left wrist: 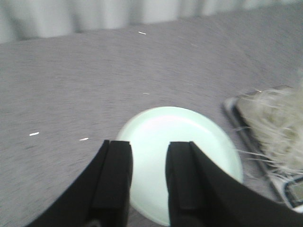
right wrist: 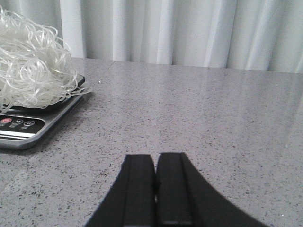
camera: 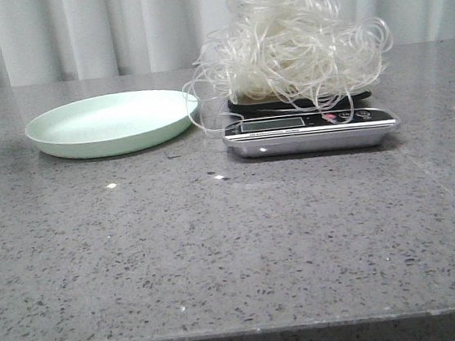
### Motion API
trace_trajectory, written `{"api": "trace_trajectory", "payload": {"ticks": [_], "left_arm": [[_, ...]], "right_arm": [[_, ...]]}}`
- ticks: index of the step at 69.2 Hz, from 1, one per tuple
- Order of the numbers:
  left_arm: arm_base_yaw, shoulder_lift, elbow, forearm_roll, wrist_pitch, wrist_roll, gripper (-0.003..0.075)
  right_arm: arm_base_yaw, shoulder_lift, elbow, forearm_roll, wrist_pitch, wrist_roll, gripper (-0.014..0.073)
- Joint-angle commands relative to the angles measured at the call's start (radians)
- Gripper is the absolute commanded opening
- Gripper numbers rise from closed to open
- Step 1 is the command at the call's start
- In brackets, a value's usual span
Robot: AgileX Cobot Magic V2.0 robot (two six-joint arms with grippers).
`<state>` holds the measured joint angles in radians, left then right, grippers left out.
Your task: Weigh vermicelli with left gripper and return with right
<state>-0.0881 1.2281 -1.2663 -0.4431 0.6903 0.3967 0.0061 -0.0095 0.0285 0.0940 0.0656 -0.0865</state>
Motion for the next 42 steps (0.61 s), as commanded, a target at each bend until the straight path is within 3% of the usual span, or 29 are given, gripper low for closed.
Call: {"api": "trace_trajectory", "payload": {"ticks": [1, 8, 19, 31, 36, 42], "left_arm": [[0.059, -0.124, 0.086, -0.021, -0.126, -0.009, 0.0196], [0.099, -0.222, 0.216, 0.026, -0.193, -0.007, 0.0135], [0.101, -0.336, 0.398, 0.096, -0.347, -0.007, 0.0136], [0.095, -0.475, 0.625, 0.094, -0.640, -0.007, 0.0136], [0.095, -0.547, 0.704, 0.094, -0.739, -0.007, 0.0136], [0.095, -0.602, 0.751, 0.094, -0.752, -0.007, 0.0136]], "right_arm": [[-0.004, -0.016, -0.009, -0.014, -0.084, -0.007, 0.0151], [-0.004, -0.016, -0.009, -0.014, -0.087, -0.007, 0.0151], [-0.004, -0.016, -0.009, -0.012, -0.108, -0.007, 0.0151], [-0.004, -0.016, -0.009, 0.003, -0.184, -0.007, 0.0151], [-0.004, -0.016, -0.010, 0.049, -0.253, -0.007, 0.0151], [-0.004, -0.016, -0.021, 0.134, -0.294, -0.007, 0.0151]]}}
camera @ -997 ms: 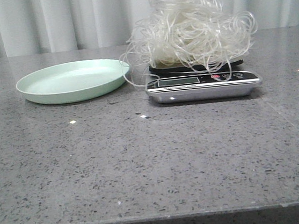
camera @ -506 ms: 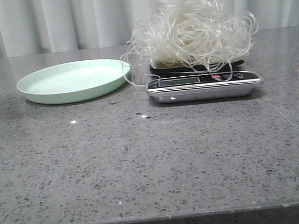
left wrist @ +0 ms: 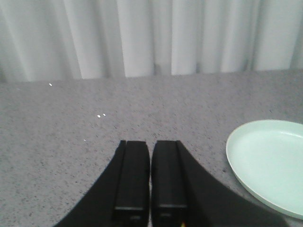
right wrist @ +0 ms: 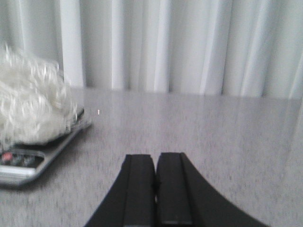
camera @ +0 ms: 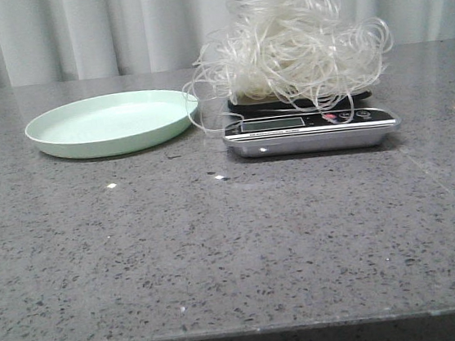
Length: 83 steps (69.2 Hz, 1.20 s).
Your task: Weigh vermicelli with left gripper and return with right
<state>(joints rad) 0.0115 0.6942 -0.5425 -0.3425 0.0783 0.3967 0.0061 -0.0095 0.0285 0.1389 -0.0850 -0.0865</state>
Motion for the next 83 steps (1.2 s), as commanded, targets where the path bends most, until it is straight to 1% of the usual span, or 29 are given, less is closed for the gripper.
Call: {"api": "trace_trajectory", "payload": {"ticks": [1, 4, 10, 19, 29, 32, 33, 36, 37, 38, 39, 40, 41, 48, 51, 55, 59, 63, 69, 70, 75, 76, 81, 82, 83], "left_arm": [[-0.005, -0.069, 0.027, -0.007, -0.139, -0.007, 0.0136], [-0.005, -0.091, 0.047, -0.005, -0.127, -0.007, 0.0136], [-0.005, -0.108, 0.063, -0.002, -0.110, -0.006, 0.0136], [-0.034, -0.111, 0.065, -0.002, -0.101, -0.006, 0.0136], [-0.087, -0.111, 0.065, -0.002, -0.101, -0.006, 0.0136], [-0.102, -0.111, 0.065, -0.002, -0.101, -0.006, 0.0136], [-0.105, -0.111, 0.065, -0.002, -0.101, -0.006, 0.0136], [-0.112, -0.111, 0.065, -0.002, -0.101, -0.006, 0.0136], [-0.112, -0.111, 0.065, -0.002, -0.101, -0.006, 0.0136], [-0.114, -0.111, 0.065, -0.002, -0.101, -0.006, 0.0136], [-0.114, -0.111, 0.065, -0.002, -0.101, -0.006, 0.0136], [-0.114, -0.111, 0.065, -0.002, -0.101, -0.006, 0.0136], [-0.114, -0.111, 0.065, -0.002, -0.101, -0.006, 0.0136], [-0.114, -0.111, 0.065, -0.002, -0.101, -0.006, 0.0136], [-0.114, -0.111, 0.065, -0.002, -0.101, -0.006, 0.0136], [-0.114, -0.111, 0.065, -0.002, -0.101, -0.006, 0.0136], [-0.114, -0.111, 0.065, -0.002, -0.101, -0.006, 0.0136], [-0.114, -0.111, 0.065, -0.002, -0.100, -0.006, 0.0136], [-0.114, -0.111, 0.065, -0.002, -0.097, -0.006, 0.0136], [-0.114, -0.111, 0.065, -0.002, -0.097, -0.006, 0.0136], [-0.114, -0.111, 0.065, -0.002, -0.096, -0.006, 0.0136], [-0.114, -0.111, 0.065, -0.002, -0.096, -0.006, 0.0136], [-0.114, -0.111, 0.065, -0.002, -0.091, -0.006, 0.0136], [-0.114, -0.111, 0.065, -0.002, -0.091, -0.006, 0.0136], [-0.114, -0.111, 0.065, -0.002, -0.078, -0.006, 0.0136]], "right_arm": [[-0.004, -0.016, -0.021, 0.089, -0.144, -0.007, 0.0151], [-0.004, -0.013, -0.045, 0.150, -0.138, -0.007, 0.0151], [-0.004, 0.009, -0.088, 0.204, -0.131, -0.007, 0.0151], [-0.004, 0.076, -0.180, 0.207, -0.131, -0.007, 0.0151], [-0.002, 0.241, -0.357, 0.172, -0.076, -0.007, 0.0151], [-0.002, 0.312, -0.441, 0.158, -0.025, -0.007, 0.0151], [-0.002, 0.323, -0.441, 0.157, -0.017, -0.007, 0.0151], [-0.002, 0.398, -0.533, 0.148, 0.043, -0.007, 0.0151], [-0.002, 0.408, -0.533, 0.147, 0.052, -0.007, 0.0151], [-0.002, 0.450, -0.581, 0.146, 0.085, -0.007, 0.0151], [-0.002, 0.450, -0.593, 0.146, 0.092, -0.007, 0.0151], [-0.002, 0.492, -0.630, 0.146, 0.132, -0.007, 0.0151], [-0.002, 0.503, -0.642, 0.146, 0.132, -0.007, 0.0151], [-0.002, 0.656, -0.826, 0.146, 0.297, -0.013, 0.0159], [-0.001, 0.714, -0.898, 0.146, 0.379, -0.023, 0.0185], [-0.001, 0.801, -1.014, 0.146, 0.479, -0.034, 0.0246], [-0.001, 0.893, -1.125, 0.146, 0.578, -0.044, 0.0331], [-0.001, 0.986, -1.229, 0.151, 0.653, -0.073, 0.0407], [0.000, 1.088, -1.349, 0.190, 0.721, -0.121, 0.0470], [0.000, 1.096, -1.349, 0.195, 0.726, -0.121, 0.0474], [0.000, 1.188, -1.469, 0.271, 0.786, -0.179, 0.0510], [0.000, 1.188, -1.469, 0.271, 0.786, -0.179, 0.0510], [0.000, 1.275, -1.569, 0.387, 0.857, -0.246, 0.0532], [0.000, 1.275, -1.569, 0.387, 0.857, -0.246, 0.0532], [0.003, 1.310, -1.599, 0.439, 0.881, -0.267, 0.0538]]}}
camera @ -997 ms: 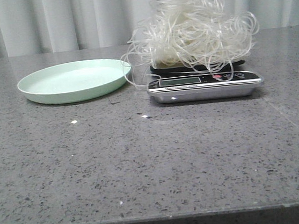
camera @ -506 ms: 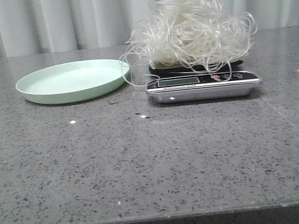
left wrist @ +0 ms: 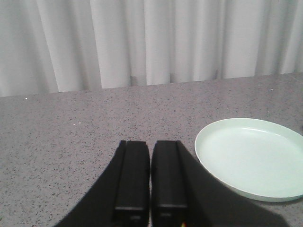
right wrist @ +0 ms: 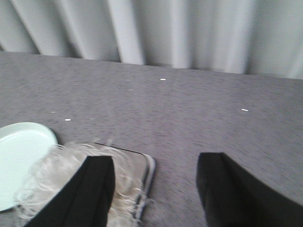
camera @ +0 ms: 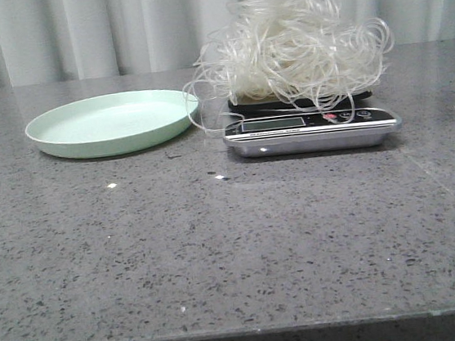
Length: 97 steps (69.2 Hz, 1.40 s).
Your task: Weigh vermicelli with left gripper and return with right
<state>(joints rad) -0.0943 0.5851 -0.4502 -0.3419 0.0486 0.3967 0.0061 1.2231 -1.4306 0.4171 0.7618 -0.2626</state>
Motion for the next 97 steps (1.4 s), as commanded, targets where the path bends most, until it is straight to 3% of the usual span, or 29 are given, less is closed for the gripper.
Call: {"api": "trace_trajectory", "payload": {"ticks": [1, 10, 35, 55, 63, 97], "left_arm": [[-0.008, -0.002, -0.027, -0.003, -0.049, -0.006, 0.0136], [-0.008, -0.002, -0.027, -0.003, -0.040, -0.006, 0.0136], [-0.008, -0.002, -0.027, -0.003, -0.040, -0.006, 0.0136], [-0.008, -0.002, -0.027, -0.003, -0.036, -0.006, 0.0136], [-0.008, -0.002, -0.027, -0.003, -0.027, -0.006, 0.0136], [-0.008, -0.002, -0.027, -0.005, -0.021, -0.006, 0.0136]], "right_arm": [[0.003, 0.077, -0.140, 0.160, 0.034, -0.091, 0.0538], [0.048, 0.200, -0.256, 0.281, 0.131, -0.231, 0.0543], [0.227, 0.390, -0.278, 0.253, 0.115, -0.552, 0.0546], [0.230, 0.449, -0.278, 0.132, 0.194, -0.567, 0.0564], [0.230, 0.469, -0.278, 0.119, 0.221, -0.567, 0.0607], [0.230, 0.630, -0.278, 0.050, 0.271, -0.567, 0.0601]]}}
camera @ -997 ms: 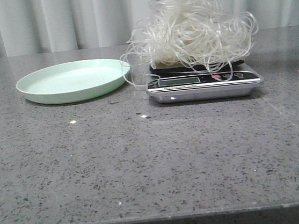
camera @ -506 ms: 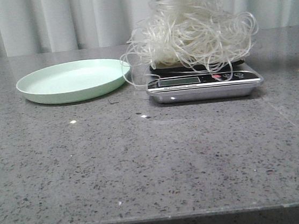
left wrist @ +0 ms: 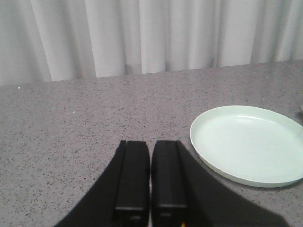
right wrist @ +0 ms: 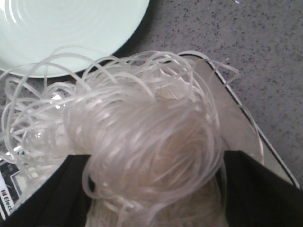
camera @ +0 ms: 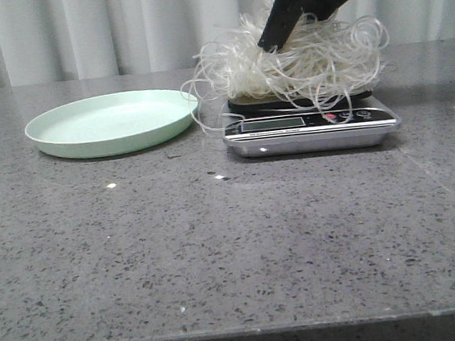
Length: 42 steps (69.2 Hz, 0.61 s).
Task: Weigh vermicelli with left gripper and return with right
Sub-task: 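Lower the right gripper into the vermicelli on the scale and grasp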
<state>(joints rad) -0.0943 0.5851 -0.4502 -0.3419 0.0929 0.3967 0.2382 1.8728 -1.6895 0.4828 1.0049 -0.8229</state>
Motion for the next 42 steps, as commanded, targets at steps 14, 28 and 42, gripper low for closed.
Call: {"api": "trace_trajectory", "payload": {"ticks": [14, 28, 42], "left_arm": [[-0.008, -0.002, -0.027, -0.005, -0.065, -0.006, 0.0136], [-0.008, -0.002, -0.027, -0.005, -0.065, -0.006, 0.0136], [-0.008, -0.002, -0.027, -0.005, -0.065, -0.006, 0.0136]], "right_arm": [[-0.002, -0.019, -0.019, -0.015, 0.035, -0.007, 0.0463], [-0.002, -0.020, -0.020, -0.015, 0.055, -0.007, 0.0192], [-0.002, -0.020, -0.041, -0.015, 0.084, -0.007, 0.0151]]}}
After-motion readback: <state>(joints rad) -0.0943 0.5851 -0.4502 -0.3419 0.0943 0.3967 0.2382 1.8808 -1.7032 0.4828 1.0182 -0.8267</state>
